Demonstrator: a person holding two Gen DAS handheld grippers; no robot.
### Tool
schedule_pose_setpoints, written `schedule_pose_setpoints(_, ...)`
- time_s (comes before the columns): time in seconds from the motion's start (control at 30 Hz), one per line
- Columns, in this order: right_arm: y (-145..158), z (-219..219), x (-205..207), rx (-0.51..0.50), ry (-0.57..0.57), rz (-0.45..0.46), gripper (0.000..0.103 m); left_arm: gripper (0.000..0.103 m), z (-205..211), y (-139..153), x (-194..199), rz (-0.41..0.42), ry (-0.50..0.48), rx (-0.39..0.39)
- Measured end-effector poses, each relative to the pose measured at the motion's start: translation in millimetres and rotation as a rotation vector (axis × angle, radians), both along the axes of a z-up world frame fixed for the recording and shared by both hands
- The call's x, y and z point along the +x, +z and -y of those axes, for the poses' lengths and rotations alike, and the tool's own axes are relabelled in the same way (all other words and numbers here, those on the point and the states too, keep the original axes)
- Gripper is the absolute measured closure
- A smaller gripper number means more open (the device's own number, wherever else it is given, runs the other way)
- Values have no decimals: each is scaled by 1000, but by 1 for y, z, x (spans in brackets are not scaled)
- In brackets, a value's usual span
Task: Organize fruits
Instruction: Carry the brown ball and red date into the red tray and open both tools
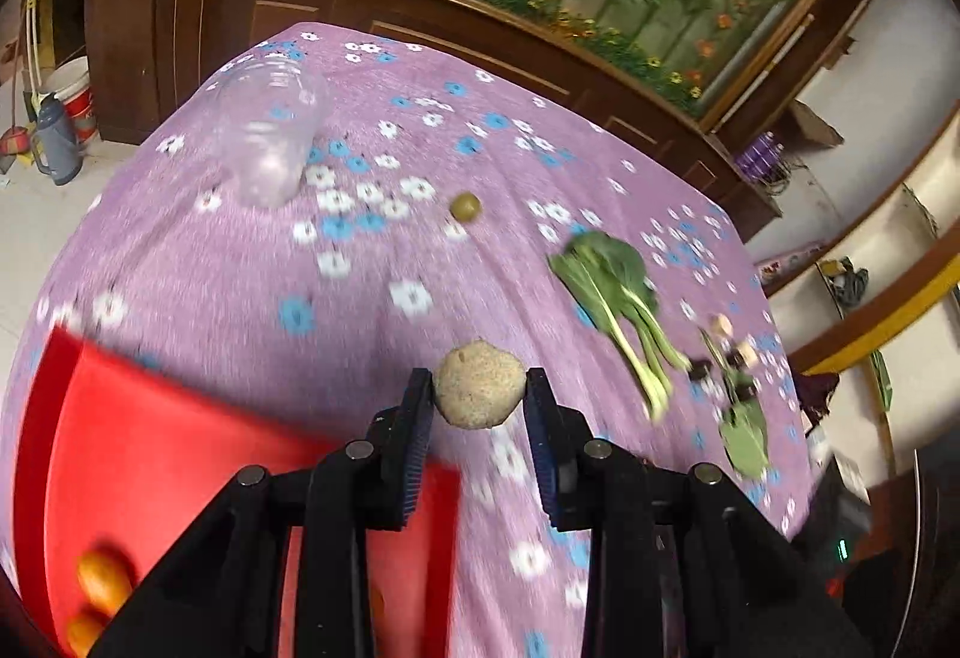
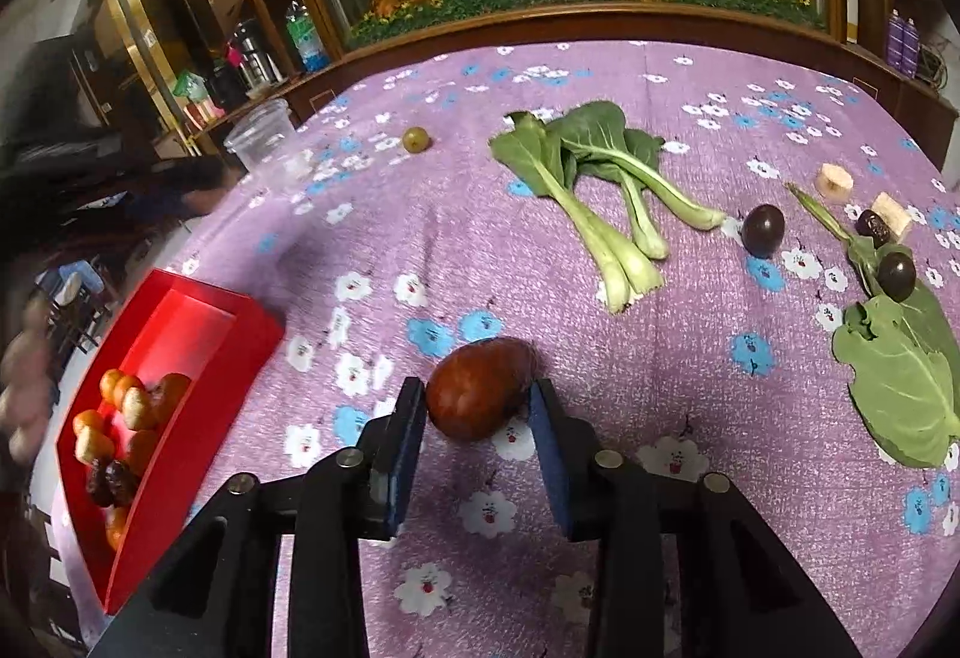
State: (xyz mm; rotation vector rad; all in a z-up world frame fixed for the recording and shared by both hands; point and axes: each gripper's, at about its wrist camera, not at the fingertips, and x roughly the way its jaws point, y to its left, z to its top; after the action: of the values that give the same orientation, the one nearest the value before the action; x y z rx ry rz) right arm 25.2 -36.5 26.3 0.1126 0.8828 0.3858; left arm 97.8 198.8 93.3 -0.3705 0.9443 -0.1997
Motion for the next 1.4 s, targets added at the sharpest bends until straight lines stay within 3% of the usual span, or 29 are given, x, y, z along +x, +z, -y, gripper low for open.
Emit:
schedule_pose_setpoints(0.1, -3, -2, 3, -1, 2, 0, 53, 74, 10, 1, -28, 25, -12, 23)
schedule_pose_setpoints(0.2, -5, -5, 3, -14, 3, 2, 53, 74, 19, 4, -53, 61, -1, 75)
schedule_pose_setpoints(0.27, -7, -7, 2, -40, -3, 1, 67, 74, 23, 6, -66, 89, 15, 129)
schedule_pose_setpoints(0.47, -1, 0, -2, -14, -24, 10, 67, 74, 20, 12, -105, 146, 113, 233)
schedule_pose_setpoints(0.83, 18, 0, -25, 64, -30, 19, 67, 74, -31, 0, -165, 113, 273, 227)
schedule_pose_setpoints(1.17, 44, -29, -77, 59, 25, 54, 67, 73, -47, 9, -198, 183, 316, 301)
schedule_pose_setpoints(1.4, 59, -63, -102, 33, 96, 87, 66, 73, -55, 12, -213, 205, 324, 310)
